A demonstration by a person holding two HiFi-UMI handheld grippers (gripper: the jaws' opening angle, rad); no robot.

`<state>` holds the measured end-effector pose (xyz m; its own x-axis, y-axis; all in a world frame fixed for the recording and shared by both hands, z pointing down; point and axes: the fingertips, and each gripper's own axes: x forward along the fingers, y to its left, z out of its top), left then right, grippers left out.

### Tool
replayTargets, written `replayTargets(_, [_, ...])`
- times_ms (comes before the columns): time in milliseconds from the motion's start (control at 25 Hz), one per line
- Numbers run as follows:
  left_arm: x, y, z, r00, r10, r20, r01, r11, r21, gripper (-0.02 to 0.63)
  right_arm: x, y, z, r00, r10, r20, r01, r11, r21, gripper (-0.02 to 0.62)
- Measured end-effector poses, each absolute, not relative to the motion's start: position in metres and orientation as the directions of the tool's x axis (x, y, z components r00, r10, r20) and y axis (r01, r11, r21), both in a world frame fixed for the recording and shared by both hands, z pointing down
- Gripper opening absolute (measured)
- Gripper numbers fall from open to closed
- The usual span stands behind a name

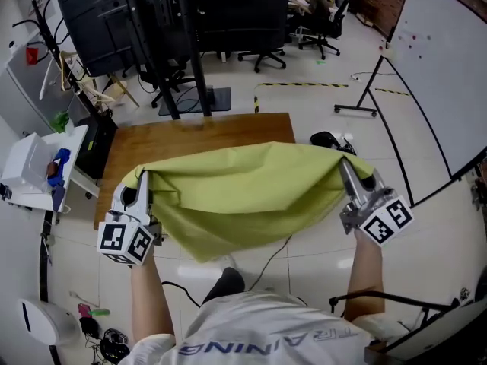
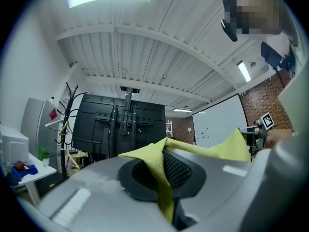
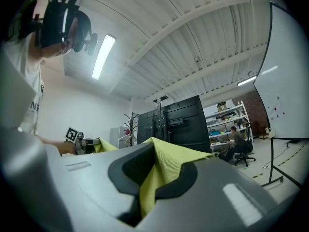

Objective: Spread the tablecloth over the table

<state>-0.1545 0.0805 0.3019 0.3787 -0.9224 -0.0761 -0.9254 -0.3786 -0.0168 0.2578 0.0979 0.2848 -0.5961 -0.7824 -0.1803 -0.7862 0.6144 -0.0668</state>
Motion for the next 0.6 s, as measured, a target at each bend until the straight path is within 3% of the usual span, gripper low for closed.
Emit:
replayTargets(320, [-0.176, -0.007, 0.281, 0.456, -0.882, -0.121, -0.889, -0.457, -0.025, 0.011, 0.239, 0.013, 0.253, -0.538, -0.818, -0.203, -0.823, 0.562, -0.085, 0.009])
replayTargets(600, [-0.191, -0.058, 0.303, 0.535, -0.841, -0.079, -0.844, -0.536, -0.004, 0.011, 0.221, -0.054, 0.254, -0.484, -0.858, -0.174, -0.848, 0.508, -0.147, 0.009])
